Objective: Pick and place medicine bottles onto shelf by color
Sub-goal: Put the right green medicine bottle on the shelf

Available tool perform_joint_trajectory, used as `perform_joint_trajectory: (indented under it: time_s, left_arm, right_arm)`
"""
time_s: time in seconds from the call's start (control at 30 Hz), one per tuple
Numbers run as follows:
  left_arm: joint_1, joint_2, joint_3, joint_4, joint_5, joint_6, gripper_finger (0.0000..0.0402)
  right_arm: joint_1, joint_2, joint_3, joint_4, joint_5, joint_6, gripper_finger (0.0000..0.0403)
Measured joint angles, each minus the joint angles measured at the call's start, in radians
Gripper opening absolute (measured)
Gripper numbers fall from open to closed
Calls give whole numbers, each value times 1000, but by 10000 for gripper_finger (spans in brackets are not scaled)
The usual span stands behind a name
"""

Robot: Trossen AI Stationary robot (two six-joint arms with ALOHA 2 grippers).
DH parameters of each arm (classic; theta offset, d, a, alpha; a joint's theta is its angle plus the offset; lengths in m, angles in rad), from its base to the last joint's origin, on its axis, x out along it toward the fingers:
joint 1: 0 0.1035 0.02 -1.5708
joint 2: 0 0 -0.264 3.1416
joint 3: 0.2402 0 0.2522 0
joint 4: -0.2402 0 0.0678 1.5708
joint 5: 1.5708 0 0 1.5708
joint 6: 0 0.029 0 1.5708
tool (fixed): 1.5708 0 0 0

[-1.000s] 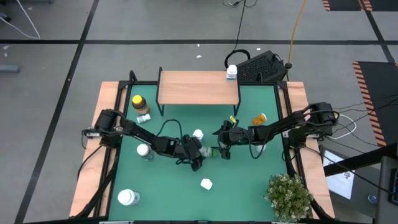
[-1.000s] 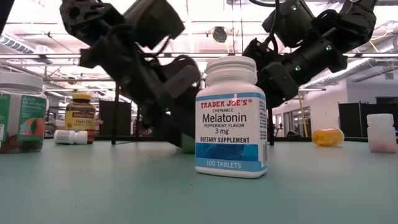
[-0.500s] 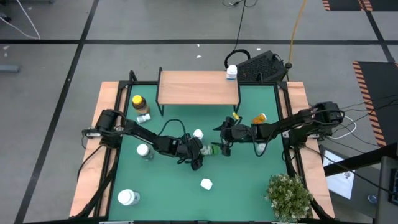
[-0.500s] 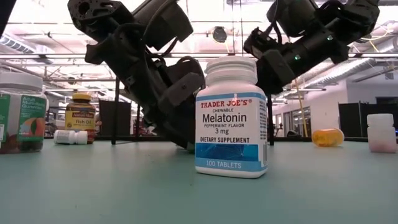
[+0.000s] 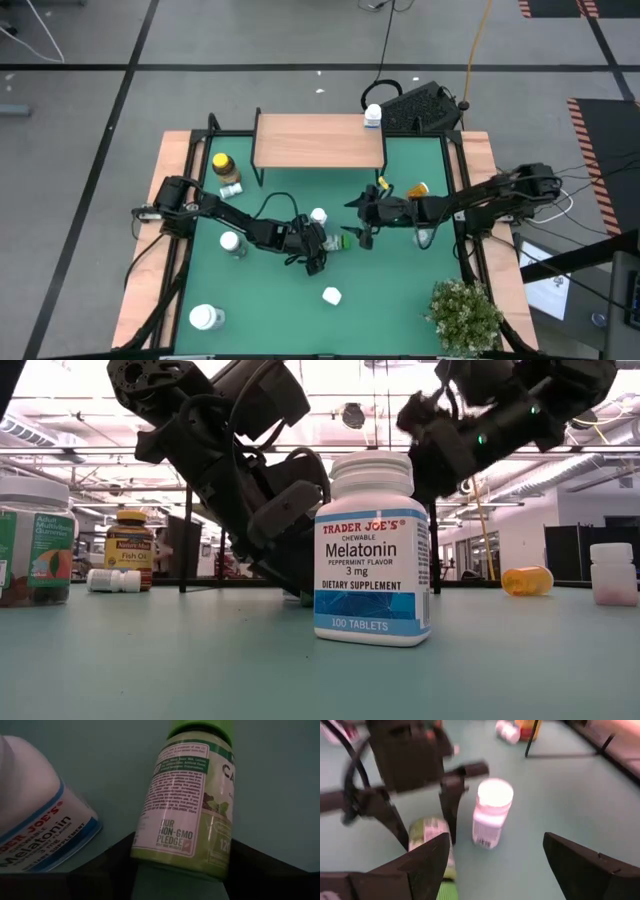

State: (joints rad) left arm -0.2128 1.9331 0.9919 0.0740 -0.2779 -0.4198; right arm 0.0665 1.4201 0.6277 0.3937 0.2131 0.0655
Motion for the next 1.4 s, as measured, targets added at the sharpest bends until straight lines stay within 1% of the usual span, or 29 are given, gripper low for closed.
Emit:
perform_joint_trajectory:
  time_s: [0.07,0.17,0.23,0.33,0.47,0.53,0.63,0.8,0.87,0.93,1.07,1.13,1.3,1.4]
  left_arm:
    - [-4,0,-1,14,-1,0,222]
    - [-17,-1,-1,67,-19,12,225]
    - [-29,-2,-1,97,-42,31,228]
    - [-51,-3,-1,141,-89,61,230]
    - [-81,-30,2,167,-193,100,231]
    - [-98,-56,-3,142,-266,121,231]
    - [-115,-97,0,155,-366,151,231]
    - [-144,-158,0,167,-525,201,231]
    - [-155,-175,0,169,-577,219,231]
    - [-163,-184,0,172,-605,232,231]
    - [-165,-185,0,178,-617,261,232]
    - [-165,-185,0,190,-622,278,232]
    - [-162,-185,0,226,-623,333,232]
    - [-160,-185,0,250,-623,359,232]
  right_arm:
    - [0,-66,-7,-15,0,-9,316]
    - [1,-166,-49,-8,17,-20,316]
    - [2,-225,-84,5,49,-20,316]
    - [1,-302,-155,57,65,-1,316]
    - [14,-371,-255,217,72,18,316]
    - [25,-394,-298,297,69,25,316]
    - [34,-411,-340,386,35,39,316]
    - [35,-396,-347,449,-57,87,316]
    - [45,-378,-347,480,-60,91,316]
    - [59,-348,-346,547,-58,87,316]
    - [77,-272,-346,692,-54,96,316]
    - [80,-234,-346,750,-31,115,316]
    - [80,-126,-314,792,-27,140,316]
    - [81,-60,-266,802,-59,139,316]
